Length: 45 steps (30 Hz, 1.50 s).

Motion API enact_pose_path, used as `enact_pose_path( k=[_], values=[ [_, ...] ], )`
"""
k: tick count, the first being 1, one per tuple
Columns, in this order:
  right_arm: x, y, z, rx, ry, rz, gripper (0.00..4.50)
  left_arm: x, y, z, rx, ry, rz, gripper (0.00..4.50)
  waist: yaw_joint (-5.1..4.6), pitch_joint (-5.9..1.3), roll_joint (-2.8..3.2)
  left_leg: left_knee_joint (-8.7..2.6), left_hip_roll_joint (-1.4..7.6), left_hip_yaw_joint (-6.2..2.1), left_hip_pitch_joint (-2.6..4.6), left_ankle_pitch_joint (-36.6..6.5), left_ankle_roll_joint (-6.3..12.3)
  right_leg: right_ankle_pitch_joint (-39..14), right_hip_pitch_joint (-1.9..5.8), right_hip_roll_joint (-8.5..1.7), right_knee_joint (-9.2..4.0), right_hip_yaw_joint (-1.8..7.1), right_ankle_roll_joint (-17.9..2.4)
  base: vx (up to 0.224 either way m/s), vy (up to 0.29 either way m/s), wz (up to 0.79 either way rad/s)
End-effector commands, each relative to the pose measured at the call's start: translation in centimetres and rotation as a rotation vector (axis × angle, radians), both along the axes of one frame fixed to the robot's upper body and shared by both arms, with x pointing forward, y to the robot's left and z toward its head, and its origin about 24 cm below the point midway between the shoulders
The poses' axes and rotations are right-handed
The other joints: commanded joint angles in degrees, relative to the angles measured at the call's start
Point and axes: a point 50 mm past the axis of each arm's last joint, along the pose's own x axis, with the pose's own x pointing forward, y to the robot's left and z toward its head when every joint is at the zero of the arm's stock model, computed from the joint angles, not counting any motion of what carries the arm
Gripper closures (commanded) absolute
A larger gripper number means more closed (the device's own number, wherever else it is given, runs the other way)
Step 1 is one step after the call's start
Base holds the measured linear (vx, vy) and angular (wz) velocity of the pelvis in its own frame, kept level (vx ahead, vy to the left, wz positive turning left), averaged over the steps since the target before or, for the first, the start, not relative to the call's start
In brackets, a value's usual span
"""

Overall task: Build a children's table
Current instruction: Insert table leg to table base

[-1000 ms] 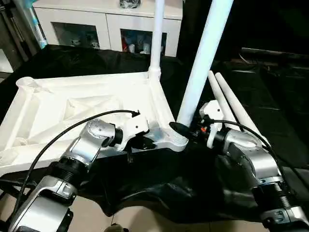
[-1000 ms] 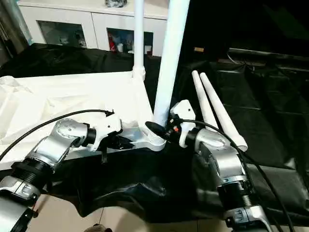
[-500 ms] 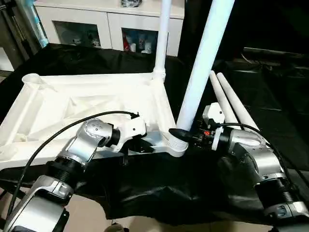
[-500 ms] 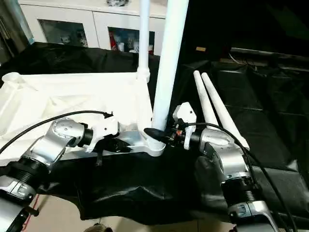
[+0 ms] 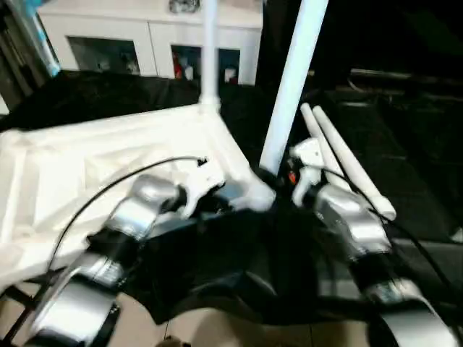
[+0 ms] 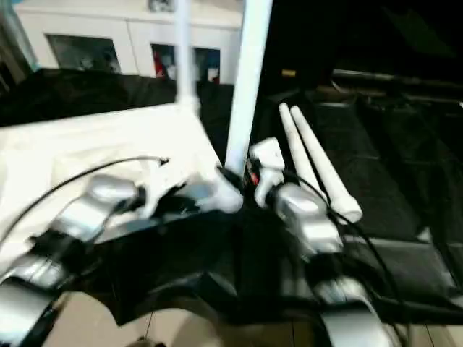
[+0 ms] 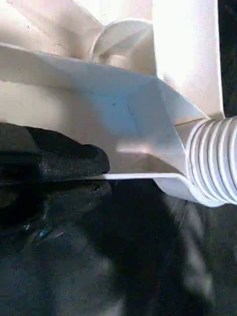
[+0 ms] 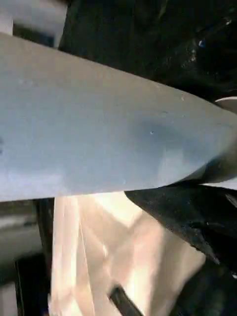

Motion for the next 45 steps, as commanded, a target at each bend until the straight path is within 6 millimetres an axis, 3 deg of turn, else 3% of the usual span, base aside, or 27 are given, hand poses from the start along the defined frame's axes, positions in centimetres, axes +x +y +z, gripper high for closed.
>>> enact_pose_path(
  k=[1, 4, 5, 11, 17, 19, 23, 30, 34, 38, 40, 45],
  values=[
    [-1.0, 0.6, -4.1, -0.045, 0.213, -0.070, 2.64, 1.7, -2.3, 3.4, -0.045, -0.129, 0.040, 4.50, 0.00, -3.23, 0.59, -4.31, 1.76, -1.56, 1.74, -20.8, -2.38, -21.6, 1.38, -4.65, -5.91, 2.41, -10.4, 0.000, 0.000, 0.00],
    [-0.4, 1.8, -4.0, -0.047, 0.224, -0.115, 2.64, 1.9, -4.0, 3.3, -0.035, -0.121, 0.109, 4.50, 0.19, -3.36, 0.53, -4.27, 1.74, -1.53, 1.59, -19.5, -1.97, -19.1, 1.63, -4.59, -5.77, 2.34, -10.9, 0.000, 0.000, 0.00],
    [-0.3, 2.1, -3.9, -0.049, 0.225, -0.124, 2.64, 1.9, -4.4, 3.1, -0.031, -0.120, 0.115, 4.50, 0.25, -3.52, 0.49, -4.22, 1.70, -1.46, 1.31, -17.9, -1.39, -15.9, 1.94, -4.51, -5.51, 2.31, -11.5, 0.000, 0.000, 0.00],
    [0.1, 3.0, -3.5, -0.055, 0.217, -0.122, 2.64, 2.1, -4.5, 2.6, 0.011, -0.126, 0.142, 4.50, 0.36, -3.76, 0.49, -4.21, 1.78, -1.33, 1.09, -14.7, 0.28, -9.8, 2.36, -4.42, -5.04, 2.12, -12.6, 0.000, 0.000, 0.00],
    [0.3, 2.9, -3.7, -0.063, 0.239, -0.151, 2.64, 2.2, -4.1, 2.7, 0.017, -0.132, 0.153, 4.50, 0.22, -3.36, 0.26, -4.46, 1.80, -1.37, 1.50, -18.7, -0.31, -16.8, 1.98, -4.66, -5.82, 2.14, -11.6, 0.000, 0.000, 0.00],
    [0.4, 2.9, -3.5, -0.045, 0.229, -0.150, 2.08, 2.2, -4.1, 2.7, 0.011, -0.136, 0.144, 4.50, 0.21, -3.31, 0.29, -4.50, 1.82, -1.44, 1.47, -19.4, -0.41, -18.9, 1.89, -4.76, -6.07, 2.18, -10.7, 0.000, 0.000, 0.00],
    [0.7, 2.9, -3.0, -0.019, 0.211, -0.141, 1.73, 2.1, -3.9, 2.7, 0.006, -0.141, 0.122, 4.50, 0.14, -3.43, 0.29, -4.54, 1.88, -1.47, 1.30, -18.6, -0.28, -17.9, 1.87, -4.79, -6.02, 2.22, -10.8, 0.000, 0.000, 0.00],
    [1.4, 2.7, -1.0, 0.007, 0.119, -0.084, 1.15, 1.4, -3.3, 2.7, -0.017, -0.154, 0.045, 4.50, 0.13, -3.65, 0.49, -4.48, 1.98, -1.33, 0.83, -14.8, 1.01, -10.5, 2.40, -4.68, -5.16, 2.16, -12.8, 0.000, 0.000, 0.00],
    [1.4, 2.3, -0.1, -0.007, 0.069, -0.013, 0.81, 1.0, -2.7, 2.6, -0.019, -0.150, 0.004, 4.50, 0.15, -3.82, 0.70, -4.30, 2.05, -1.17, 0.93, -12.9, 1.75, -6.4, 2.49, -4.49, -4.74, 2.14, -13.9, 0.000, 0.000, 0.00],
    [1.3, 1.8, 0.4, -0.021, 0.042, 0.029, 0.69, 0.7, -2.3, 2.5, -0.019, -0.146, -0.027, 4.50, 0.38, -3.98, 0.99, -4.08, 2.10, -1.07, 0.94, -10.5, 2.30, -1.8, 2.66, -4.49, -4.18, 2.18, -15.1, 0.000, 0.000, 0.00],
    [1.1, 1.3, 0.8, -0.038, 0.024, 0.086, 0.69, 0.3, -1.9, 2.4, -0.019, -0.138, -0.054, 4.50, 0.65, -3.99, 0.86, -3.95, 2.07, -0.99, 0.87, -9.3, 3.03, 0.6, 2.85, -4.42, -3.93, 2.16, -15.4, 0.000, 0.000, 0.00],
    [0.7, 0.5, 1.1, -0.058, 0.021, 0.144, 0.69, 0.0, -1.5, 2.4, -0.022, -0.129, -0.087, 4.50, 0.99, -3.79, 0.85, -4.08, 2.20, -0.99, 1.09, -11.1, 2.35, -2.7, 2.75, -4.51, -4.29, 2.18, -14.9, 0.000, 0.000, 0.00]
  ],
)
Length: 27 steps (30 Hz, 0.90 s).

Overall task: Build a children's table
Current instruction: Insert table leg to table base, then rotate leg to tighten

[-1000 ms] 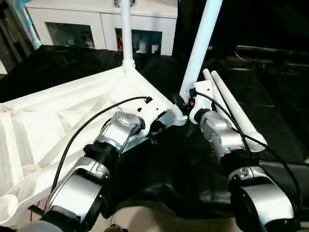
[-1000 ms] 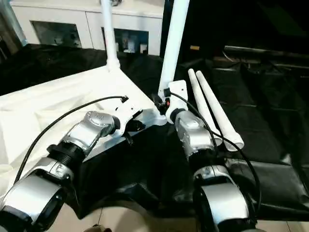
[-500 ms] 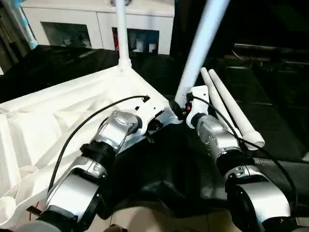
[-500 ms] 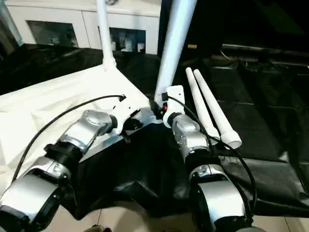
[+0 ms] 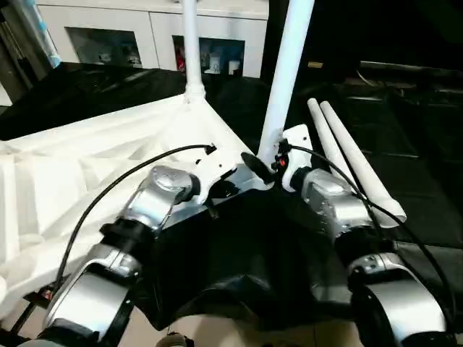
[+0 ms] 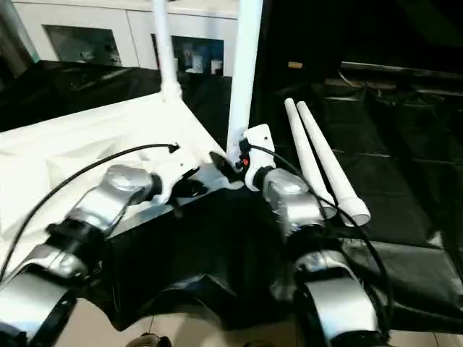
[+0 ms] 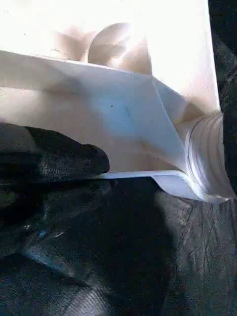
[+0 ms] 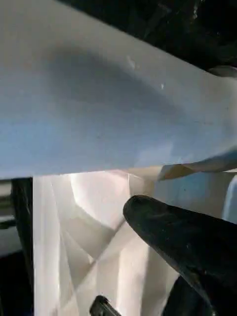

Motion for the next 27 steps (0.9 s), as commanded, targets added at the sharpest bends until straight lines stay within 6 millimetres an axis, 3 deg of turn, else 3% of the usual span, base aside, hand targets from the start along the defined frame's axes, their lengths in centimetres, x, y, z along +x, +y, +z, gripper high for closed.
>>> enact_pose_path(
  k=[1, 5, 15, 17, 21, 27],
  values=[
    [-0.5, 0.2, 0.1, -0.013, 0.010, 0.075, 0.69, -0.2, -1.1, 1.3, -0.033, -0.052, -0.083, 4.50, 0.06, -4.09, 0.28, -3.63, 2.20, -1.03, 1.64, -11.2, 2.16, -3.4, 3.04, -4.52, -3.56, 2.34, -14.5, 0.000, 0.000, 0.00],
    [-1.3, -0.6, 0.2, -0.034, 0.025, 0.158, 0.69, -0.6, -0.7, 1.4, -0.036, -0.033, -0.119, 4.50, 0.76, -4.06, 0.19, -3.70, 2.26, -1.06, 1.78, -11.4, 1.62, -4.8, 2.97, -4.48, -3.66, 2.37, -13.4, 0.000, 0.000, 0.00],
    [-2.8, -2.5, 0.2, -0.112, 0.067, 0.314, 0.69, -1.9, 0.2, 1.3, -0.036, 0.009, -0.239, 4.50, 1.14, -4.14, 0.03, -3.44, 2.22, -0.94, 1.57, -9.8, 2.21, -3.8, 2.96, -4.43, -3.41, 2.34, -13.2, 0.000, 0.000, 0.00],
    [-3.4, -2.9, 0.1, -0.135, 0.086, 0.350, 0.69, -2.3, 0.2, 1.3, -0.049, 0.010, -0.277, 4.50, 1.23, -4.04, -0.23, -3.52, 2.22, -0.99, 1.60, -10.2, 2.12, -5.3, 2.94, -4.45, -3.55, 2.32, -12.9, 0.000, 0.000, 0.00],
    [-3.9, -3.4, -0.2, -0.153, 0.105, 0.370, 0.69, -2.7, 0.3, 1.3, -0.056, 0.013, -0.319, 4.50, 1.46, -4.02, -0.20, -3.48, 2.25, -1.00, 1.63, -11.0, 1.66, -7.9, 2.79, -4.61, -3.76, 2.39, -12.4, 0.000, 0.000, 0.00],
    [-4.6, -3.8, -0.3, -0.162, 0.122, 0.396, 0.69, -3.4, 0.7, 1.1, -0.036, 0.029, -0.364, 4.50, 1.56, -4.15, -0.11, -3.40, 2.23, -0.99, 1.62, -9.8, 1.77, -5.6, 2.81, -4.40, -3.43, 2.35, -12.5, 0.000, 0.000, 0.00]
  ],
)
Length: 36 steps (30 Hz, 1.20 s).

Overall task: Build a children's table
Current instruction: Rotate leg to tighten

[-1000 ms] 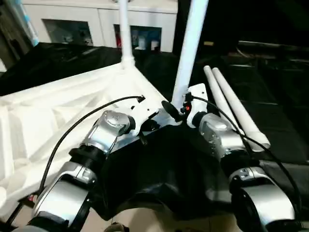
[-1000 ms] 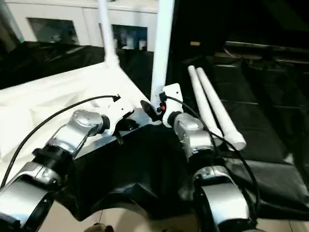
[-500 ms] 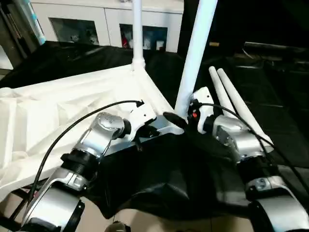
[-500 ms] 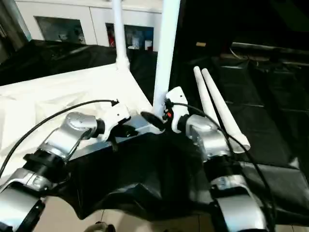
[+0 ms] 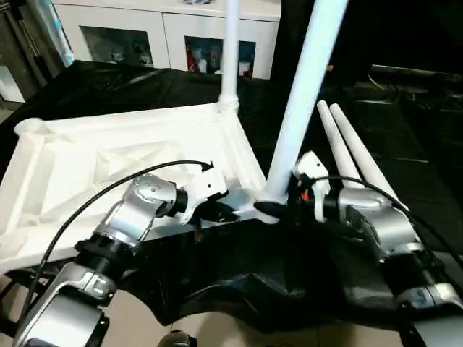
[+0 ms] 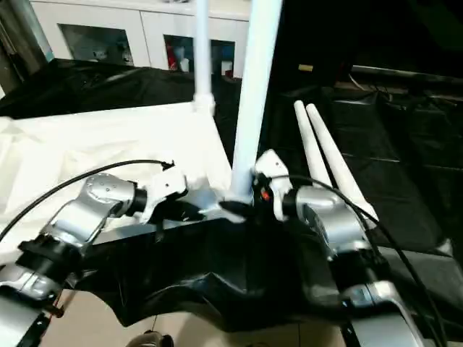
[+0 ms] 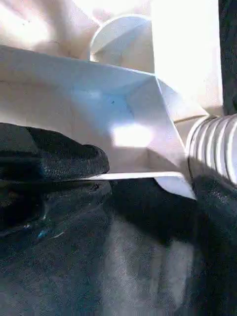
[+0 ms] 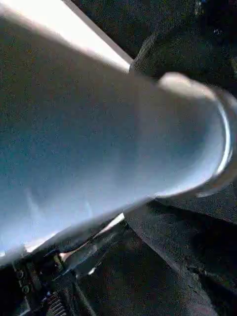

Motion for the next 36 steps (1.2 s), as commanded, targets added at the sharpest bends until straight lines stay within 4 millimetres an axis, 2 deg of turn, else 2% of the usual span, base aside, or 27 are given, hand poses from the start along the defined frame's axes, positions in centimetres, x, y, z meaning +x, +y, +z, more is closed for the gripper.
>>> enact_pose_path(
  k=[1, 2, 3, 5, 6, 8, 10, 11, 16, 19, 20, 21, 23, 25, 26, 29, 31, 36],
  values=[
    [-0.1, 0.1, 0.5, -0.001, -0.008, 0.018, 0.85, -0.2, -1.2, 1.2, -0.038, -0.046, -0.087, 4.50, -0.10, -4.18, -0.09, -3.48, 2.16, -0.97, 1.57, -9.8, 1.84, -5.6, 2.76, -4.37, -3.56, 2.35, -12.5, 0.000, 0.000, 0.00],
    [-0.2, 0.1, 0.5, -0.001, -0.006, 0.018, 1.04, -0.2, -1.1, 1.2, -0.037, -0.045, -0.088, 4.50, -0.04, -4.19, -0.10, -3.43, 2.15, -0.95, 1.58, -9.8, 1.88, -5.7, 2.79, -4.39, -3.56, 2.35, -12.5, 0.000, 0.000, 0.00],
    [-0.2, 0.1, 0.5, -0.001, -0.005, 0.019, 1.04, -0.3, -1.1, 1.2, -0.036, -0.045, -0.090, 4.50, -0.02, -4.21, 0.04, -3.45, 2.15, -0.98, 1.57, -9.8, 1.79, -5.8, 2.77, -4.39, -3.57, 2.35, -12.4, 0.000, 0.000, 0.00],
    [-0.2, 0.1, 0.5, -0.001, -0.003, 0.020, 1.07, -0.3, -1.0, 1.2, -0.034, -0.044, -0.093, 4.50, -0.03, -4.22, -0.04, -3.42, 2.16, -0.98, 1.61, -10.0, 1.72, -5.8, 2.74, -4.39, -3.54, 2.34, -12.5, 0.000, 0.000, 0.00],
    [-0.2, 0.1, 0.5, -0.001, -0.002, 0.021, 1.33, -0.3, -1.0, 1.2, -0.033, -0.043, -0.095, 4.50, -0.04, -4.23, -0.01, -3.41, 2.13, -0.99, 1.59, -10.0, 1.68, -5.9, 2.77, -4.40, -3.54, 2.33, -12.5, 0.000, 0.000, 0.00],
    [-0.3, 0.1, 0.4, -0.002, 0.002, 0.024, 1.48, -0.4, -0.9, 1.1, -0.030, -0.040, -0.097, 4.50, -0.06, -4.25, 0.01, -3.38, 2.13, -0.98, 1.60, -9.8, 1.62, -5.7, 2.78, -4.37, -3.51, 2.32, -12.6, 0.000, 0.000, 0.00],
    [-0.3, 0.1, 0.4, -0.004, 0.004, 0.027, 1.48, -0.4, -0.8, 1.1, -0.028, -0.039, -0.099, 4.50, -0.04, -4.29, 0.02, -3.38, 2.17, -1.00, 1.62, -9.8, 1.64, -5.2, 2.79, -4.38, -3.43, 2.31, -12.8, 0.000, 0.000, 0.00],
    [-0.4, 0.1, 0.3, -0.006, 0.005, 0.030, 1.69, -0.4, -0.8, 1.1, -0.027, -0.038, -0.099, 4.50, -0.04, -4.31, 0.02, -3.35, 2.15, -0.99, 1.63, -9.6, 1.65, -5.0, 2.80, -4.36, -3.38, 2.30, -12.8, 0.000, 0.000, 0.00],
    [-0.7, 0.3, -0.1, -0.007, 0.010, 0.026, 1.74, -0.2, -0.7, 0.9, -0.023, -0.037, -0.072, 4.50, 0.00, -4.35, 0.03, -3.26, 2.11, -0.97, 1.61, -9.3, 1.78, -4.6, 2.85, -4.38, -3.34, 2.31, -12.9, 0.000, 0.000, 0.00],
    [-0.4, 0.6, -0.8, 0.024, 0.019, -0.052, 1.76, 0.5, -1.0, 0.8, -0.040, -0.045, 0.006, 4.50, -0.13, -4.24, -0.09, -3.27, 2.05, -0.94, 1.54, -9.6, 1.60, -5.3, 2.79, -4.38, -3.46, 2.35, -12.8, 0.000, 0.000, 0.00],
    [0.2, 1.0, -1.6, 0.033, 0.019, -0.176, 1.76, 1.4, -1.4, 0.8, -0.058, -0.067, 0.103, 4.50, -0.27, -4.14, -0.11, -3.36, 1.98, -1.00, 1.68, -10.7, 0.97, -7.4, 2.67, -4.46, -3.72, 2.35, -12.6, 0.000, 0.000, 0.00],
    [0.2, 1.0, -1.6, 0.033, 0.019, -0.176, 1.76, 1.4, -1.4, 0.8, -0.058, -0.067, 0.103, 4.50, -0.27, -4.14, -0.11, -3.36, 1.98, -1.00, 1.68, -10.7, 0.97, -7.4, 2.67, -4.46, -3.72, 2.35, -12.6, 0.000, 0.000, 0.00],
    [1.1, 1.6, -2.6, 0.034, 0.034, -0.329, 1.77, 2.5, -1.9, 0.8, -0.079, -0.085, 0.208, 4.50, -0.87, -3.83, -0.18, -3.61, 1.75, -1.11, 2.04, -14.4, -1.20, -15.4, 2.38, -4.60, -4.54, 2.36, -11.2, 0.000, 0.000, 0.00],
    [1.3, 2.0, -2.8, 0.039, 0.044, -0.375, 1.77, 2.8, -2.2, 0.8, -0.085, -0.086, 0.241, 4.50, -1.06, -3.88, -0.19, -3.66, 1.75, -1.23, 2.06, -14.6, -1.49, -16.6, 2.44, -4.67, -4.69, 2.38, -10.5, 0.000, 0.000, 0.00],
    [1.6, 2.5, -3.1, 0.039, 0.049, -0.417, 1.78, 3.1, -2.6, 0.8, -0.092, -0.087, 0.276, 4.50, -1.12, -3.99, -0.13, -3.71, 1.91, -1.29, 1.90, -13.9, -1.37, -15.8, 2.48, -4.74, -4.56, 2.45, -10.3, 0.000, 0.000, 0.00],
    [2.7, 5.3, -3.7, 0.041, 0.083, -0.595, 1.78, 4.3, -4.6, 1.1, -0.126, -0.097, 0.418, 4.50, -1.32, -4.13, -0.21, -3.52, 1.62, -1.17, 1.90, -12.8, -1.29, -13.4, 2.45, -4.56, -4.38, 2.41, -11.0, 0.000, 0.000, 0.00],
    [2.8, 5.8, -3.7, 0.031, 0.082, -0.609, 1.78, 4.4, -5.1, 1.2, -0.136, -0.100, 0.424, 4.50, -1.23, -4.04, -0.20, -3.60, 1.67, -1.19, 1.93, -12.8, -1.23, -13.6, 2.43, -4.59, -4.52, 2.40, -10.8, 0.000, 0.000, 0.00],
    [3.2, 7.4, -3.4, 0.052, 0.063, -0.615, 1.78, 4.2, -6.4, 1.4, -0.168, -0.115, 0.378, 4.50, -1.14, -4.40, -0.20, -3.44, 1.66, -1.12, 1.61, -10.6, 0.27, -7.1, 2.86, -4.51, -3.83, 2.36, -11.6, 0.000, 0.000, 0.00]
  ],
)
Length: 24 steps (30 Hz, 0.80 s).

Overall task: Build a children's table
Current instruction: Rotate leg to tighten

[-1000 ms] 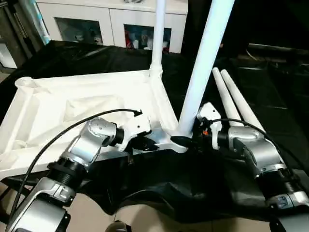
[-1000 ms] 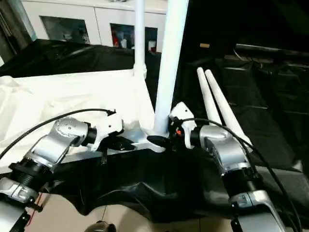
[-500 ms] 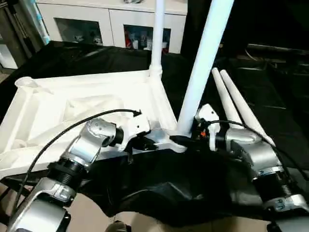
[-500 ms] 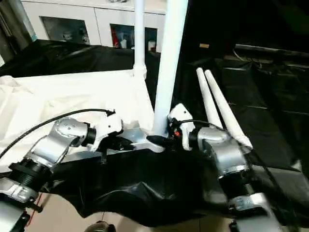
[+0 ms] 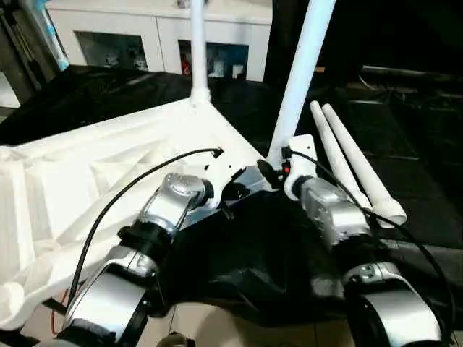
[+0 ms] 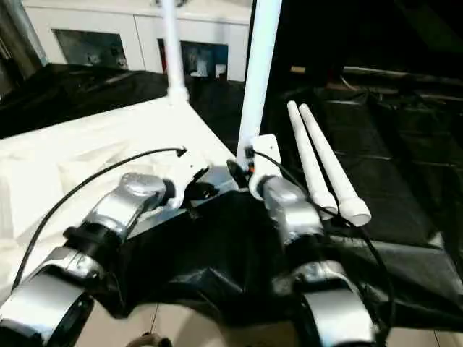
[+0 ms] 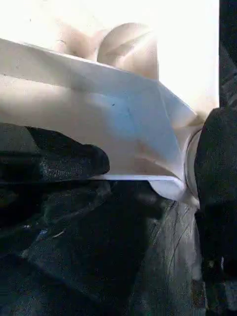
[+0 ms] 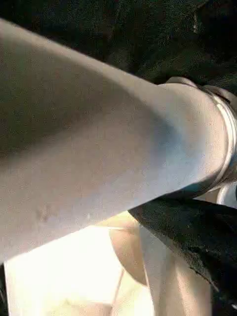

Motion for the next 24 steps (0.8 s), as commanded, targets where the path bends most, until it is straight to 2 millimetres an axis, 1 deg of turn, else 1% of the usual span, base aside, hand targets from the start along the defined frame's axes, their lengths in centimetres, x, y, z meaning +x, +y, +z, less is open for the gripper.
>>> enact_pose_path(
  k=[1, 3, 4, 5, 6, 7, 8, 10, 12, 13, 14, 15, 16, 17, 18, 19, 20, 22, 23, 24],
  values=[
    [-1.3, 3.0, -2.0, 0.030, 0.094, 0.107, 1.43, 0.5, -2.2, 2.4, -0.070, -0.106, -0.050, 4.50, -0.10, -4.34, -0.10, -3.68, 1.73, -1.13, 1.33, -10.4, 0.51, -6.9, 2.66, -4.50, -3.91, 2.28, -11.7, 0.000, 0.000, 0.00],
    [-1.3, 3.1, -1.7, 0.061, 0.085, 0.114, 1.08, 0.4, -2.2, 2.3, -0.070, -0.118, -0.062, 4.50, -0.11, -4.35, -0.07, -3.65, 1.78, -1.07, 1.36, -9.9, 1.09, -5.5, 2.70, -4.46, -3.80, 2.26, -12.2, 0.000, 0.000, 0.00],
    [-1.1, 3.1, -1.6, 0.079, 0.082, 0.117, 1.05, 0.3, -2.1, 2.2, -0.067, -0.115, -0.071, 4.50, -0.13, -4.31, -0.06, -3.67, 1.78, -1.05, 1.36, -10.0, 1.20, -5.5, 2.68, -4.46, -3.84, 2.27, -12.3, 0.000, 0.000, 0.00],
    [-1.0, 2.9, -1.5, 0.071, 0.074, 0.122, 0.95, 0.1, -2.1, 2.1, -0.064, -0.114, -0.093, 4.50, -0.11, -4.26, -0.14, -3.67, 1.77, -1.04, 1.35, -10.5, 1.36, -6.2, 2.71, -4.55, -3.95, 2.28, -12.3, 0.000, 0.000, 0.00],
    [-1.0, 2.9, -1.5, 0.071, 0.074, 0.122, 0.95, 0.1, -2.1, 2.1, -0.064, -0.114, -0.093, 4.50, -0.10, -4.23, -0.11, -3.70, 1.79, -1.06, 1.35, -10.7, 1.30, -6.8, 2.70, -4.60, -3.99, 2.28, -12.3, 0.000, 0.000, 0.00],
    [-1.0, 2.6, -1.4, 0.043, 0.057, 0.134, 0.79, -0.1, -1.9, 1.9, -0.055, -0.106, -0.116, 4.50, -0.11, -4.23, -0.02, -3.70, 1.80, -1.04, 1.38, -10.9, 1.16, -7.1, 2.68, -4.61, -4.02, 2.30, -12.3, 0.000, 0.000, 0.00],
    [-0.9, 2.4, -1.3, 0.033, 0.048, 0.146, 0.61, -0.3, -1.7, 1.7, -0.052, -0.102, -0.132, 4.50, -0.21, -4.17, -0.08, -3.78, 1.79, -1.07, 1.31, -11.2, 1.03, -7.7, 2.71, -4.54, -4.03, 2.27, -12.1, 0.000, 0.000, 0.00],
    [-0.9, 1.9, -1.0, 0.017, 0.024, 0.192, 0.61, -0.7, -1.3, 1.5, -0.047, -0.093, -0.176, 4.50, -0.26, -4.25, -0.01, -3.79, 1.92, -1.13, 1.37, -11.3, 0.87, -7.6, 2.76, -4.63, -3.98, 2.26, -12.2, 0.000, 0.000, 0.00],
    [-1.0, 1.6, -0.8, 0.012, 0.014, 0.218, 0.61, -1.0, -1.1, 1.4, -0.046, -0.090, -0.197, 4.50, -0.32, -4.26, 0.05, -3.72, 1.94, -1.06, 1.32, -10.7, 1.26, -6.3, 2.75, -4.53, -3.88, 2.30, -12.5, 0.000, 0.000, 0.00],
    [-1.1, 1.1, -0.5, 0.001, -0.003, 0.268, 0.61, -1.3, -0.8, 1.3, -0.041, -0.082, -0.234, 4.50, -0.28, -4.28, 0.07, -3.71, 1.95, -1.05, 1.36, -10.6, 1.31, -5.9, 2.73, -4.50, -3.81, 2.29, -12.7, 0.000, 0.000, 0.00],
    [-1.2, 0.8, -0.3, -0.003, -0.010, 0.297, 0.61, -1.6, -0.6, 1.2, -0.040, -0.082, -0.258, 4.50, -0.08, -4.22, -0.06, -3.70, 1.92, -1.06, 1.27, -10.6, 1.75, -5.5, 2.93, -4.45, -3.84, 2.24, -12.6, 0.000, 0.000, 0.00],
    [-1.5, 0.1, 0.0, -0.018, -0.022, 0.353, 0.61, -1.9, -0.2, 1.1, -0.034, -0.072, -0.290, 4.50, -0.04, -4.32, -0.06, -3.64, 2.02, -1.04, 1.25, -9.9, 2.05, -4.3, 2.94, -4.48, -3.62, 2.32, -12.7, 0.000, 0.000, 0.00],
    [-1.6, -0.1, 0.1, -0.022, -0.025, 0.367, 0.61, -2.0, -0.1, 1.1, -0.032, -0.069, -0.296, 4.50, 0.07, -4.32, -0.11, -3.65, 2.04, -1.06, 1.26, -9.5, 2.15, -3.7, 3.02, -4.41, -3.56, 2.27, -12.7, 0.000, 0.000, 0.00],
    [-1.9, -0.6, 0.3, -0.034, -0.030, 0.410, 0.61, -2.2, 0.3, 1.0, -0.032, -0.058, -0.316, 4.50, 0.20, -4.27, -0.05, -3.59, 2.08, -0.96, 1.32, -9.4, 2.53, -3.2, 2.88, -4.40, -3.59, 2.30, -12.8, 0.000, 0.000, 0.00],
    [-2.3, -1.4, 0.6, -0.040, -0.034, 0.478, 0.61, -2.6, 0.8, 0.9, -0.033, -0.041, -0.348, 4.50, 0.24, -4.21, 0.03, -3.65, 2.05, -0.98, 1.30, -9.7, 2.45, -3.9, 2.97, -4.35, -3.61, 2.24, -12.8, 0.000, 0.000, 0.00],
    [-2.3, -1.4, 0.6, -0.040, -0.034, 0.479, 0.61, -2.6, 0.8, 0.9, -0.033, -0.041, -0.349, 4.50, 0.35, -4.20, 0.07, -3.64, 2.09, -0.99, 1.36, -10.1, 2.37, -4.3, 2.96, -4.35, -3.62, 2.22, -12.8, 0.000, 0.000, 0.00],
    [-3.0, -2.4, 1.0, -0.047, -0.035, 0.570, 0.61, -3.2, 1.3, 0.9, -0.037, -0.027, -0.402, 4.50, 0.44, -4.28, 0.08, -3.63, 2.24, -1.02, 1.42, -10.8, 2.28, -5.1, 2.95, -4.39, -3.63, 2.21, -12.8, 0.000, 0.000, 0.00],
    [-3.1, -2.5, 1.1, -0.053, -0.034, 0.585, 0.61, -3.3, 1.4, 0.9, -0.036, -0.026, -0.408, 4.50, 0.48, -4.20, 0.03, -3.63, 2.26, -0.95, 1.34, -10.7, 2.25, -5.2, 2.81, -4.33, -3.61, 2.23, -12.8, 0.000, 0.000, 0.00],
    [-3.3, -2.9, 1.2, -0.068, -0.035, 0.612, 0.61, -3.4, 1.7, 0.9, -0.032, -0.035, -0.422, 4.50, 0.40, -4.08, 0.08, -3.67, 2.19, -0.92, 1.41, -11.5, 1.95, -6.5, 2.62, -4.31, -3.81, 2.24, -12.9, 0.000, 0.000, 0.00],
    [-3.5, -3.2, 1.3, -0.080, -0.035, 0.630, 0.61, -3.5, 1.9, 0.9, -0.031, -0.043, -0.430, 4.50, 0.40, -3.99, -0.03, -3.71, 2.18, -0.97, 1.38, -12.5, 1.67, -8.2, 2.68, -4.40, -3.98, 2.25, -12.6, 0.000, 0.000, 0.00]
  ],
)
